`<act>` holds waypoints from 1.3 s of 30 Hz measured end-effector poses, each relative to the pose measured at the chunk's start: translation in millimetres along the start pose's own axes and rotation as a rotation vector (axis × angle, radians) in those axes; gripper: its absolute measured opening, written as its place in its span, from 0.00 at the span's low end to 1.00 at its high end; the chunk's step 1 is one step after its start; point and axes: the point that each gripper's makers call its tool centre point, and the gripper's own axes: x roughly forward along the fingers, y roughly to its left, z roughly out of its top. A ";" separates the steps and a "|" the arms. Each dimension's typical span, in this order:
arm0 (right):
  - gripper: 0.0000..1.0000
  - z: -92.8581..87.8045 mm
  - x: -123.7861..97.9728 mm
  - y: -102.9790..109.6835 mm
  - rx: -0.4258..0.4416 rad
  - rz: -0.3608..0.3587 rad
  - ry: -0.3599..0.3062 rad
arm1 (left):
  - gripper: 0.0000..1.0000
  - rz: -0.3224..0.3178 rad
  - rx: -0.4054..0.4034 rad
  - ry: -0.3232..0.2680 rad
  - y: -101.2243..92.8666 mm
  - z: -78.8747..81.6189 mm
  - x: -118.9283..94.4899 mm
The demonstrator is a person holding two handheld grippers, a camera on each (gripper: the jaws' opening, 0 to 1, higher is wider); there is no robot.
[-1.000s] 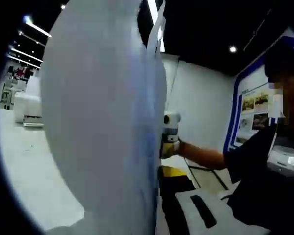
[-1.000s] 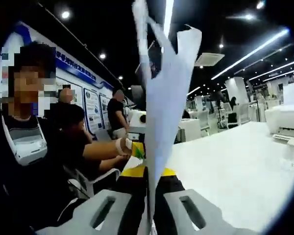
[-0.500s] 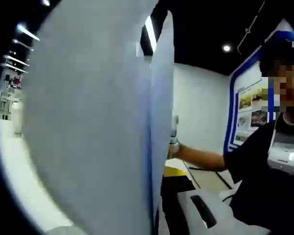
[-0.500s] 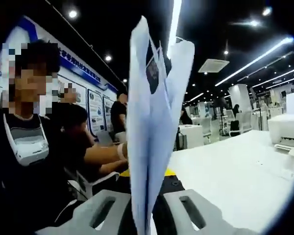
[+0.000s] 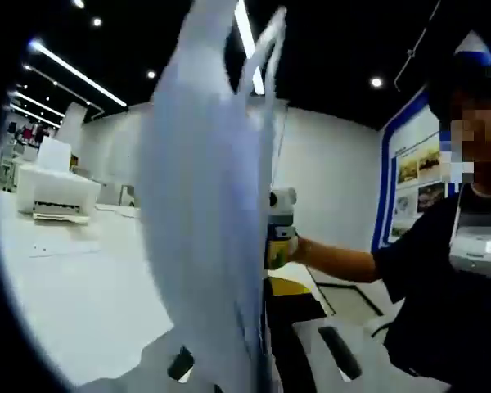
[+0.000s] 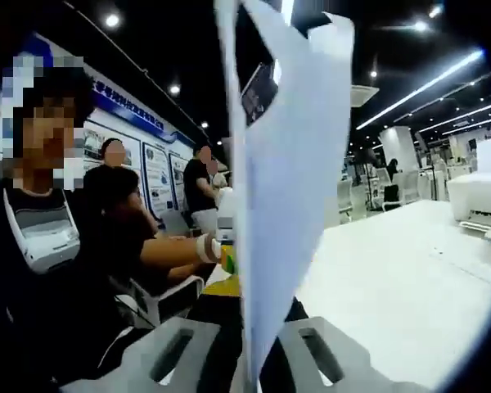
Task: Organize the stack of printing papers by aligning and flattening the scattered papers on the table
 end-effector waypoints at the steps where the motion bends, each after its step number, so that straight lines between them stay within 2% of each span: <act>1: 0.00 1.5 -0.5 0.5 0.002 0.000 0.005 | 0.10 -0.002 0.004 -0.006 -0.9 1.6 0.1; 2: 0.00 4.3 -5.7 4.0 0.064 0.000 0.062 | 0.15 -0.004 0.002 -0.028 -2.3 8.5 -1.2; 3: 0.00 5.3 -9.4 4.8 0.077 -0.004 0.103 | 0.21 -0.004 -0.011 -0.037 -3.7 12.3 -2.9; 6: 0.00 3.0 -20.0 11.1 0.017 -0.006 0.247 | 0.29 0.008 -0.015 -0.058 -1.8 23.5 -10.3; 8: 0.00 -2.9 -21.4 26.3 0.013 0.003 0.338 | 0.34 0.013 -0.014 -0.069 -2.2 29.1 -14.8; 11: 0.00 -8.4 -32.2 30.1 0.001 -0.008 0.473 | 0.41 -0.001 -0.004 -0.086 -10.1 36.9 -22.3; 14: 0.00 -7.9 -46.8 27.6 0.024 -0.020 0.596 | 0.45 -0.023 0.001 -0.091 -19.7 41.2 -27.3; 16: 0.00 -7.6 -51.8 32.3 0.052 -0.027 0.692 | 0.45 -0.032 0.018 -0.069 -25.2 39.7 -28.3; 18: 0.00 -8.6 -52.2 37.3 -0.001 -0.025 0.785 | 0.45 -0.048 0.008 -0.033 -30.0 34.5 -28.4; 21: 0.00 -12.1 -57.4 40.6 0.008 -0.031 0.946 | 0.45 -0.051 0.058 0.023 -35.4 27.1 -25.8; 23: 0.00 -17.4 -59.1 41.5 -0.003 -0.028 1.033 | 0.45 -0.054 0.076 0.027 -38.2 28.2 -23.0; 26: 0.00 -20.7 -55.9 37.5 -0.030 -0.042 1.107 | 0.45 -0.053 0.105 0.055 -38.9 22.9 -16.0; 27: 0.00 -20.9 -52.1 32.0 -0.065 -0.059 1.121 | 0.44 -0.052 0.111 0.066 -38.7 20.5 -12.9; 28: 0.00 -25.5 -51.3 34.3 -0.066 -0.052 1.168 | 0.42 -0.051 0.110 0.076 -37.7 18.3 -9.7; 29: 0.00 -27.0 -47.6 31.1 -0.079 -0.068 1.181 | 0.37 -0.044 0.115 0.100 -35.1 13.2 -7.0; 30: 0.00 -29.4 -45.0 30.1 -0.089 -0.068 1.191 | 0.31 -0.025 0.165 0.159 -28.2 3.7 -7.5; 31: 0.00 -33.0 -49.0 29.4 -0.104 -0.060 1.234 | 0.25 -0.024 0.227 0.177 -24.9 -0.4 -7.4; 32: 0.00 -35.1 -48.9 25.3 -0.123 -0.078 1.236 | 0.17 -0.036 0.247 0.172 -25.3 -1.4 -7.5; 34: 0.00 -38.9 -51.9 18.9 -0.153 -0.080 1.249 | 0.06 -0.070 0.166 0.149 -28.7 -1.4 -9.4; 35: 0.00 -38.0 -50.5 12.8 -0.176 -0.093 1.225 | 0.06 -0.075 0.132 0.131 -30.0 -0.4 -10.5; 36: 0.00 -38.4 -52.7 12.0 -0.158 -0.098 1.218 | 0.06 -0.069 0.133 0.117 -28.6 -0.2 -10.5; 39: 0.00 -36.9 -52.8 2.8 -0.180 -0.123 1.184 | 0.06 -0.054 0.144 0.082 -25.8 0.4 -11.4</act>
